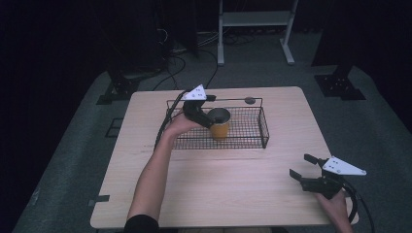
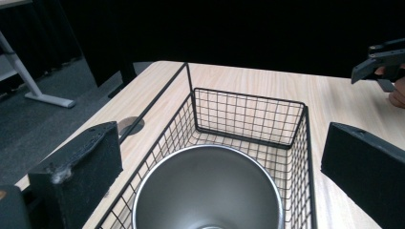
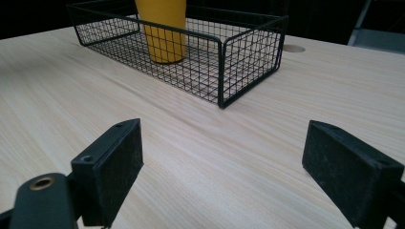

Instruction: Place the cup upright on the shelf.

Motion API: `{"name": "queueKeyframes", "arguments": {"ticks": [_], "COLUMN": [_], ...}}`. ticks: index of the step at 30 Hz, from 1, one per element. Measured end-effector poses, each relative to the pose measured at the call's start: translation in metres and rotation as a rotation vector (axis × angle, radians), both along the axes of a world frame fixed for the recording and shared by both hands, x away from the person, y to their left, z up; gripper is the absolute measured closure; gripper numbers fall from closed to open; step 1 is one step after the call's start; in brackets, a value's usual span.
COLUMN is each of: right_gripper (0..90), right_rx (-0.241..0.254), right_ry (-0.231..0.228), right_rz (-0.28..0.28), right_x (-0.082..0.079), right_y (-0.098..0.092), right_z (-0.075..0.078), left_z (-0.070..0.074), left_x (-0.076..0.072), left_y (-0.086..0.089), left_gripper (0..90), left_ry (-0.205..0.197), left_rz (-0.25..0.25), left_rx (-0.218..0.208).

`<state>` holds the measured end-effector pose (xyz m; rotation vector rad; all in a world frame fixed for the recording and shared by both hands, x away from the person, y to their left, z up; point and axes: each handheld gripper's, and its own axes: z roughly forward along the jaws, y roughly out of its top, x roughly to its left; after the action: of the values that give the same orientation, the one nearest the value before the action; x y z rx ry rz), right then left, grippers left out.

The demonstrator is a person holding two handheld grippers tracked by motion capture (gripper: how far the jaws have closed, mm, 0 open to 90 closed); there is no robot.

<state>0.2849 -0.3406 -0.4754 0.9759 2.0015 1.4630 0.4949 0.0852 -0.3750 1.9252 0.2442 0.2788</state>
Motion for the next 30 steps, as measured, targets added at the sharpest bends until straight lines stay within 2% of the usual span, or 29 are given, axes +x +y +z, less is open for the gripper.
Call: {"name": "queueKeyframes", "arguments": {"ticks": [18, 30], "right_gripper": [12.7, 12.7], "right_rx": [-0.002, -0.002], "right_ry": [0.001, 0.001], "right_rz": [-0.001, 0.000], "right_x": [0.000, 0.000], "right_y": [0.000, 0.000], "right_z": [0.000, 0.000], "left_z": [0.008, 0.005], "left_x": [-0.022, -0.038], "left_y": [0.007, 0.014], "left_gripper": [0.0, 0.0], "left_ry": [-0.023, -0.022], "left_rz": [0.002, -0.003], "left_rx": [-0.042, -0.057]}}
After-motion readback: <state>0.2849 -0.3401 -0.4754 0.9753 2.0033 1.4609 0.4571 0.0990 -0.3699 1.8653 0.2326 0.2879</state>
